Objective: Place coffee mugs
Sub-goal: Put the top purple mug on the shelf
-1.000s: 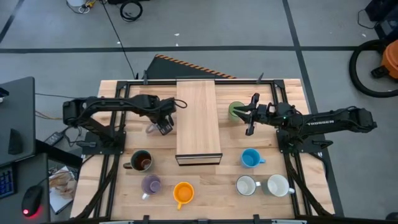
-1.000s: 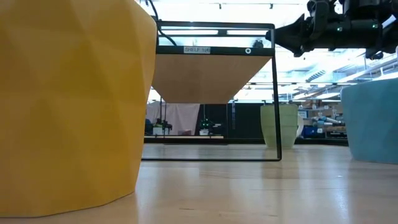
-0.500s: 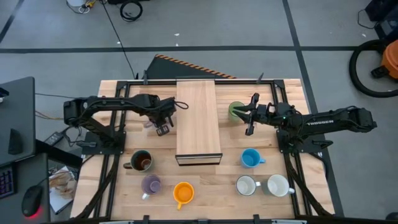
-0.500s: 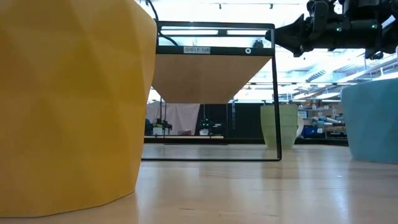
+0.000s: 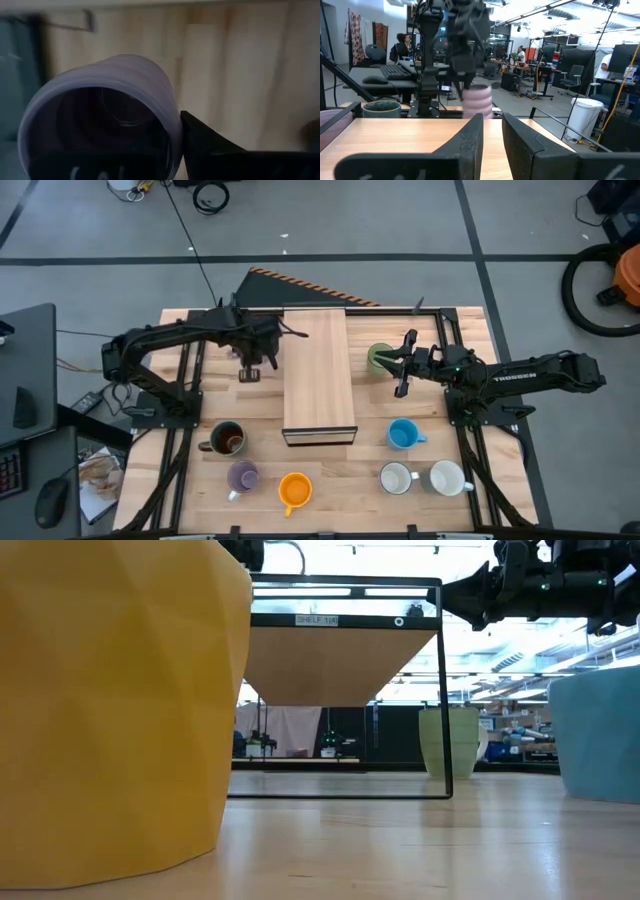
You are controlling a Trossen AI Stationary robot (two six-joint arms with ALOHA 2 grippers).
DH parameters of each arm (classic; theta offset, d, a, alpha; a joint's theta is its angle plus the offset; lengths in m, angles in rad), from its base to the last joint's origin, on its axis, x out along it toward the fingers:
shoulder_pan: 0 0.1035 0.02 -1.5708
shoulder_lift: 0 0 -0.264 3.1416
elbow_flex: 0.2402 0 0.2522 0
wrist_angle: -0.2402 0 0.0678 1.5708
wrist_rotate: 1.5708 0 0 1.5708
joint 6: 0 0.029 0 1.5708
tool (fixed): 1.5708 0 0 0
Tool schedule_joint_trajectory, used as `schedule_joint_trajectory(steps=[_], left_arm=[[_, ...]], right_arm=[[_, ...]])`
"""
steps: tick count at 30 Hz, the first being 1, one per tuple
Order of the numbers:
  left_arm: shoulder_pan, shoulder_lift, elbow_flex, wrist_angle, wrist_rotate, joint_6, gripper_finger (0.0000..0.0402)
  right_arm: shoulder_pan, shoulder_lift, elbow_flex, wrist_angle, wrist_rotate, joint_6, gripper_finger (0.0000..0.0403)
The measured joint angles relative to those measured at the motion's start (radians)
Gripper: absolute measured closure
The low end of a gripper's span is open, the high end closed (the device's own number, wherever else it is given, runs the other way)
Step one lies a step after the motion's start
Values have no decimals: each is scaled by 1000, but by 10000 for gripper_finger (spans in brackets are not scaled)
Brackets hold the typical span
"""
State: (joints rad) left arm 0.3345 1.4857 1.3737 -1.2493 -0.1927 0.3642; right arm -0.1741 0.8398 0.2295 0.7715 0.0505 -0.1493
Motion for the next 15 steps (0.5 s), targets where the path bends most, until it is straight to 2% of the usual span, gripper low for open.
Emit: schedule_joint_trajectory(steps=[4,7,12,15], left_arm=[[4,0,71,2,-127,121,359],[12,0,108,7,-165,175,355],[16,0,137,60,-162,255,357],[16,0,145,118,-123,300,357]], right_arm=[[0,0,0,0,0,-1,325],[0,0,0,-1,0,0,325],[0,0,0,-2,0,0,325],[0,0,0,-2,0,0,325]])
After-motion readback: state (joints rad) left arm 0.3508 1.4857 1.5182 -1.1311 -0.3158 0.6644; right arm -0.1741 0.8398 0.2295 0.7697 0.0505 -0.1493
